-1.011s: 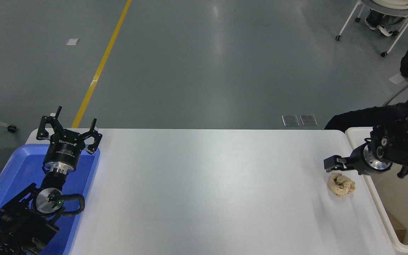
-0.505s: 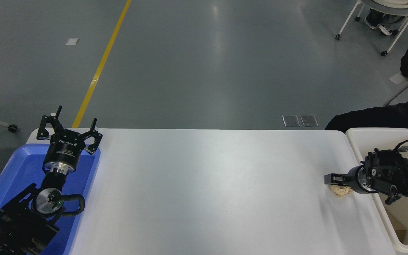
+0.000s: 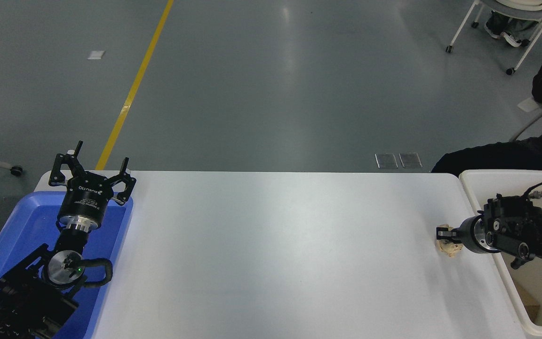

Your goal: Pick up paper ball place in dustbin

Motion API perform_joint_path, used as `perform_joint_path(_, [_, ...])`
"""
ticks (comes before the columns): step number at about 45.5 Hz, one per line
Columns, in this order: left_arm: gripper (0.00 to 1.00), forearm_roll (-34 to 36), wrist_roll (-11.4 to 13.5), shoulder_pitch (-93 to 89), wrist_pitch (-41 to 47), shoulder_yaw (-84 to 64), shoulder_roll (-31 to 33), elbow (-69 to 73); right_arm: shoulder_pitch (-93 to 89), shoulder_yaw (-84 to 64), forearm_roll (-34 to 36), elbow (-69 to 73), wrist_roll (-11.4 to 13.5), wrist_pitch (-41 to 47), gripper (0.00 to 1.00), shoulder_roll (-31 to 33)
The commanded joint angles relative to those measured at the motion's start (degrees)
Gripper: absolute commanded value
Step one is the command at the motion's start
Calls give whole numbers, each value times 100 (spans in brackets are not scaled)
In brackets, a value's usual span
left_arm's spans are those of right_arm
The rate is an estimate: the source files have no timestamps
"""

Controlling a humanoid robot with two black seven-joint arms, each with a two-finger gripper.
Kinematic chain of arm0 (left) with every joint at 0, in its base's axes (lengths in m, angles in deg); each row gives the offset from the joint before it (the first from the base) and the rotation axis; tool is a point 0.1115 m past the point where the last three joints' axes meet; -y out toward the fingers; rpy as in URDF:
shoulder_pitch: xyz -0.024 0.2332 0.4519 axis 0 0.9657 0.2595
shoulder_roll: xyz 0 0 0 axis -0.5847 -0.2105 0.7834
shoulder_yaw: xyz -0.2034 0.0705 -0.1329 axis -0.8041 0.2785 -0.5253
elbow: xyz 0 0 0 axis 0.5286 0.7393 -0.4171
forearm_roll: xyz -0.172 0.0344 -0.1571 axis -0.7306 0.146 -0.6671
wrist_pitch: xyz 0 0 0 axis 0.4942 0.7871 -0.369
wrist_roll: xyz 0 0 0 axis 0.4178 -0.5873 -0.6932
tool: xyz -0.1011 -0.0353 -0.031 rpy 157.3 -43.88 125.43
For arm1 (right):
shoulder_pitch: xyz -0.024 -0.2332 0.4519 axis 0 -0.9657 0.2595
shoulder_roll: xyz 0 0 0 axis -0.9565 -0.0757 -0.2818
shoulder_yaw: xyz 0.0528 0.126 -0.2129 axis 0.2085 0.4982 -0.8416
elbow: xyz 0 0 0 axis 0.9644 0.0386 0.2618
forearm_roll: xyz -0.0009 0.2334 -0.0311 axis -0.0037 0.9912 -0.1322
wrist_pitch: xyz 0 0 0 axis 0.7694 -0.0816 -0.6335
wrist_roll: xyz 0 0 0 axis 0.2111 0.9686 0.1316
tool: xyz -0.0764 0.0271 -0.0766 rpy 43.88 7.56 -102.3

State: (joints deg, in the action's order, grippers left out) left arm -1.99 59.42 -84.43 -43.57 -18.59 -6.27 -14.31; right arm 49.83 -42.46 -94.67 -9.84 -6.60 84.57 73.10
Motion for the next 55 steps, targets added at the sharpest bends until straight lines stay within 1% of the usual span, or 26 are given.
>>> perform_joint_path(1, [100, 2, -7, -2, -8, 10, -8, -6, 2089, -755, 51, 1659, -40, 653, 0, 1012])
perform_joint_path(4, [100, 2, -6, -2, -8, 10, 0, 3, 2819, -957, 130, 2108, -49, 987, 0, 1215])
perform_joint_path(7, [100, 2, -7, -2, 1, 10, 0, 3, 3548, -1167, 349, 2503, -58, 1321, 0, 1347])
perform_joint_path(12, [100, 2, -7, 6, 1, 10, -9, 3, 4595, -1581, 797, 3022, -58, 1752, 0, 1374])
perform_joint_path(18, [100, 2, 2, 6, 1, 10, -9, 3, 5606, -2160, 1237, 3445, -67, 1972, 0, 1128])
perform_joint_path(25, [100, 2, -6, 6, 1, 10, -9, 3, 6555, -2794, 1554, 3875, -67, 2052, 0, 724])
perform_joint_path(34, [100, 2, -6, 6, 1, 10, -9, 3, 7022, -3023, 1580, 4016, -85, 2315, 0, 557])
perform_joint_path(47, [100, 2, 2, 6, 1, 10, 0, 3, 7128, -3189, 1589, 3973, -76, 2377, 0, 469])
perform_joint_path(52, [100, 2, 2, 6, 1, 10, -9, 3, 7023, -3470, 1475, 3797, -67, 2350, 0, 521])
perform_joint_path(55, [100, 2, 2, 6, 1, 10, -8, 3, 6839, -3699, 1274, 3578, -67, 2316, 0, 635])
